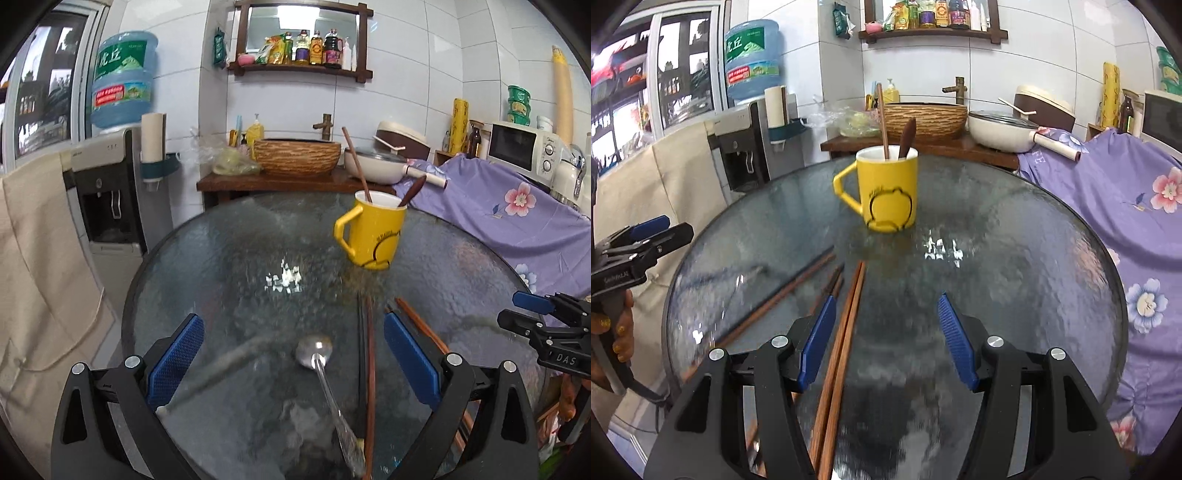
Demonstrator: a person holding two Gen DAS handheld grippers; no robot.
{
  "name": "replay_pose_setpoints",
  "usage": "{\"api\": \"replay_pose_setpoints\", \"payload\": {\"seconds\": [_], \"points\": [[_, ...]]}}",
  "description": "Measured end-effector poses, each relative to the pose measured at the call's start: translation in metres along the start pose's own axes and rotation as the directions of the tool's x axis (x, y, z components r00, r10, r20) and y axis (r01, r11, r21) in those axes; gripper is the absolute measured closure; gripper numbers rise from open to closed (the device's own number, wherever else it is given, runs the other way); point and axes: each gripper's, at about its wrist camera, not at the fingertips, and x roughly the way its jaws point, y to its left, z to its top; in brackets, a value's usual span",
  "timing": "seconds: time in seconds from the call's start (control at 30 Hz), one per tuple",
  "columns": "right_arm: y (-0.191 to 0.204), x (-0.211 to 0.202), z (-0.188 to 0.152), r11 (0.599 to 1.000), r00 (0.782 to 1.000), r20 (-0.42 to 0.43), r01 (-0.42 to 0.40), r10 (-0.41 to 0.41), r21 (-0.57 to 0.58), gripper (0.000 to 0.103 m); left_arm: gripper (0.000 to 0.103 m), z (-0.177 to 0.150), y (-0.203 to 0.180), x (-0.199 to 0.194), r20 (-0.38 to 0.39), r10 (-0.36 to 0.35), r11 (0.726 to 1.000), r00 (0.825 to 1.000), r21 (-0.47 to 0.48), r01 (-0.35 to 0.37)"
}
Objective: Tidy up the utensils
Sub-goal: 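Move both grippers back over the remaining chopsticks and silver spoon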
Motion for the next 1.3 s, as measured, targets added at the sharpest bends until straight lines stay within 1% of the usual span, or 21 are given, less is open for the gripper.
{"api": "replay_pose_setpoints", "payload": {"seconds": [0.07,0.13,0.2,0.27,0.37,0.43,0.5,0.6,0.67,0.7,0.8,0.93,1.0,1.17,1.3], "points": [[0.004,-0.006,-0.011,1.000,1.000,-0.001,0.014,-0.014,-0.013,0.045,0.008,-0.012,0.002,-0.006,-0.015,-0.007,1.000,1.000,-0.020,0.007],[0.008,-0.014,-0.026,1.000,1.000,-0.007,0.018,-0.018,-0.019,0.045,0.008,-0.023,0.002,-0.012,-0.021,0.004,1.000,1.000,-0.027,-0.004],[0.010,-0.019,-0.037,1.000,1.000,-0.020,0.015,-0.016,-0.014,0.045,0.013,-0.032,0.002,-0.018,-0.024,0.011,0.999,1.000,-0.032,-0.011],[0.011,-0.024,-0.049,1.000,0.999,-0.033,0.016,-0.016,-0.003,0.046,0.014,-0.040,0.002,-0.025,-0.022,0.016,0.999,1.000,-0.039,-0.017],[0.011,-0.030,-0.063,1.000,0.998,-0.058,0.013,-0.012,0.016,0.051,0.018,-0.050,0.002,-0.033,-0.019,0.025,0.999,0.999,-0.046,-0.026],[0.011,-0.033,-0.071,0.999,0.997,-0.073,0.009,-0.006,0.033,0.053,0.022,-0.056,0.001,-0.038,-0.015,0.029,0.998,0.999,-0.049,-0.030],[0.011,-0.036,-0.078,0.999,0.996,-0.083,0.009,-0.005,0.039,0.055,0.027,-0.060,0.000,-0.042,-0.022,0.018,0.999,1.000,-0.051,-0.019],[0.014,-0.039,-0.083,0.999,0.996,-0.093,0.012,-0.009,0.034,0.056,0.031,-0.071,-0.003,-0.045,-0.044,-0.004,0.999,0.999,-0.051,0.002],[0.015,-0.040,-0.086,0.999,0.995,-0.099,0.009,-0.005,0.032,0.060,0.036,-0.078,-0.007,-0.045,-0.064,-0.012,0.999,0.998,-0.043,0.010],[0.016,-0.041,-0.087,0.999,0.995,-0.101,0.006,-0.003,0.031,0.060,0.040,-0.083,-0.009,-0.045,-0.077,-0.017,0.999,0.997,-0.038,0.014],[0.018,-0.042,-0.093,1.000,0.994,-0.111,-0.002,0.005,0.030,0.062,0.046,-0.094,-0.011,-0.045,-0.104,-0.037,0.999,0.994,-0.044,0.033],[0.021,-0.044,-0.097,0.999,0.993,-0.115,-0.019,0.022,0.032,0.063,0.049,-0.100,-0.016,-0.046,-0.111,-0.041,0.998,0.993,-0.043,0.037],[0.023,-0.044,-0.099,1.000,0.993,-0.119,-0.018,0.021,0.025,0.068,0.050,-0.101,-0.019,-0.046,-0.109,-0.031,0.999,0.994,-0.024,0.029],[0.022,-0.045,-0.101,0.999,0.992,-0.121,-0.020,0.024,0.040,0.069,0.052,-0.104,-0.022,-0.045,-0.118,-0.038,0.999,0.992,-0.019,0.036],[0.022,-0.046,-0.105,0.999,0.992,-0.125,-0.019,0.025,0.044,0.070,0.054,-0.106,-0.024,-0.045,-0.118,-0.031,1.000,0.993,-0.010,0.030]]}}
